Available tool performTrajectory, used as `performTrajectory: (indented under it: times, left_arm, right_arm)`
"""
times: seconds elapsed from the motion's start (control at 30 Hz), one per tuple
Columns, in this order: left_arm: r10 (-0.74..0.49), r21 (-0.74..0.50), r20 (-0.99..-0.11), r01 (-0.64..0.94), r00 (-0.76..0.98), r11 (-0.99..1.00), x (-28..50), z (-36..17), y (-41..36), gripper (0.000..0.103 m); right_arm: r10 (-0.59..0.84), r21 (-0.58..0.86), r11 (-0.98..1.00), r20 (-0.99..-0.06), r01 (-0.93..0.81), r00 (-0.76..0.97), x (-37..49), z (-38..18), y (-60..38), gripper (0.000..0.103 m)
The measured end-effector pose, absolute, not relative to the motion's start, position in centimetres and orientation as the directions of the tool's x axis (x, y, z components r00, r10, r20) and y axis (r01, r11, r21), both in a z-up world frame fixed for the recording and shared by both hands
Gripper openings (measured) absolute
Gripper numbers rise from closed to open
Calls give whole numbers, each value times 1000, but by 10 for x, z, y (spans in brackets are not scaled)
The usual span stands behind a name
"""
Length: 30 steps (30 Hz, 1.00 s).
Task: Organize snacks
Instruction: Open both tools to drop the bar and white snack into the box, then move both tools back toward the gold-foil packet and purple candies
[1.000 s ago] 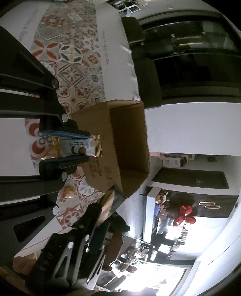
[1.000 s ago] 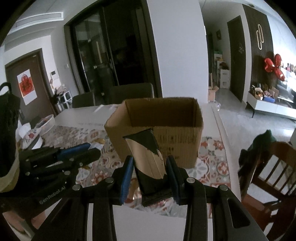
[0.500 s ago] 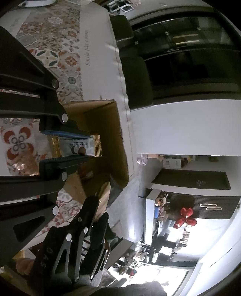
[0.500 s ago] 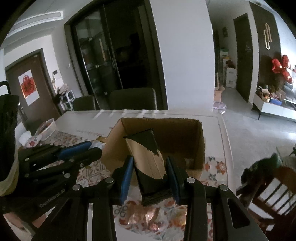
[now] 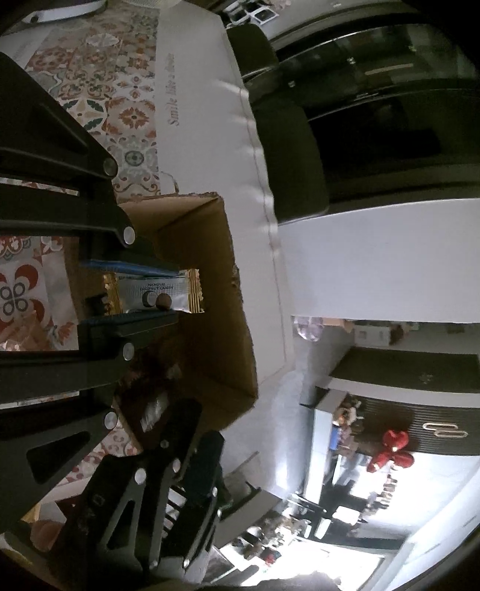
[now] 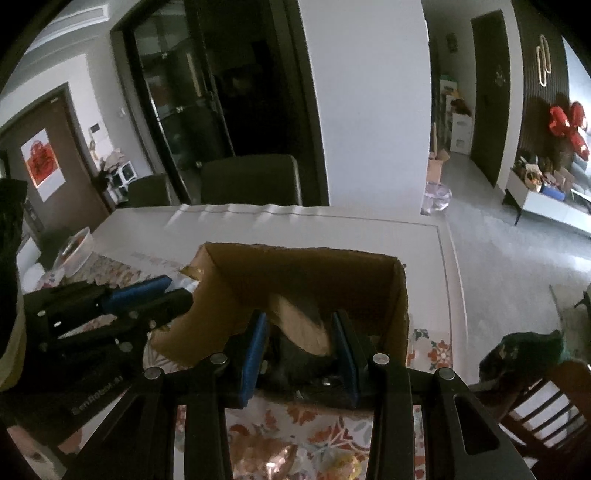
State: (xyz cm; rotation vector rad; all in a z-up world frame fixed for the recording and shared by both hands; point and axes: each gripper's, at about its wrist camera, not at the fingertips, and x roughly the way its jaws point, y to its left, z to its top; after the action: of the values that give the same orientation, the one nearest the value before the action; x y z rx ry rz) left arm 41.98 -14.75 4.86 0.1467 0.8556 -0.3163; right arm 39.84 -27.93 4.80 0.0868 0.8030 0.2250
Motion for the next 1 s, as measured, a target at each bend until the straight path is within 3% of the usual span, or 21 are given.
performTrajectory:
  times: [0.13,0.23,0.33,0.4,0.53,0.6,0.67,0.77,0.9,1.0]
  left_arm:
    - [-204,-9,-785,318,585,948,431,38,-149,23]
    - [-188,5,-780,307,597,952,428,35,-148,49]
    - [-177,29,-769,310,614,950,418,34,-148,50]
    - [-183,30,-760,315,623,948,410,35,-148,50]
    - [-215,27,-727,340,652,940,385,38,-145,51]
    - [-225,35,-713,354,664,935,372,40,-144,52]
    - [-232,45,-697,364,678,930,360,42,-142,52]
    - [-244,55,-671,375,700,926,343,44,-139,56]
    - [-249,83,-643,390,724,917,322,44,-135,57]
    - [-254,99,-628,399,735,912,308,43,-135,60]
  right_arm:
    - [210,145,978,-719,-151,663,407,42,-281,38]
    - [189,140,982,-726,-127,661,407,37,-285,38]
    - [172,130,985,-733,-113,658,398,34,-289,41]
    - [149,113,989,-726,-97,672,391,33,-291,54]
    - [133,105,991,-706,-82,696,371,33,-295,55]
    - [128,103,992,-691,-78,711,358,34,-297,67]
    - [105,80,994,-672,-69,733,346,35,-295,71]
    - [84,47,996,-657,-70,750,327,35,-291,72]
    - [77,63,997,-638,-48,766,306,33,-293,83]
    - [75,79,996,-632,-32,771,292,31,-294,84]
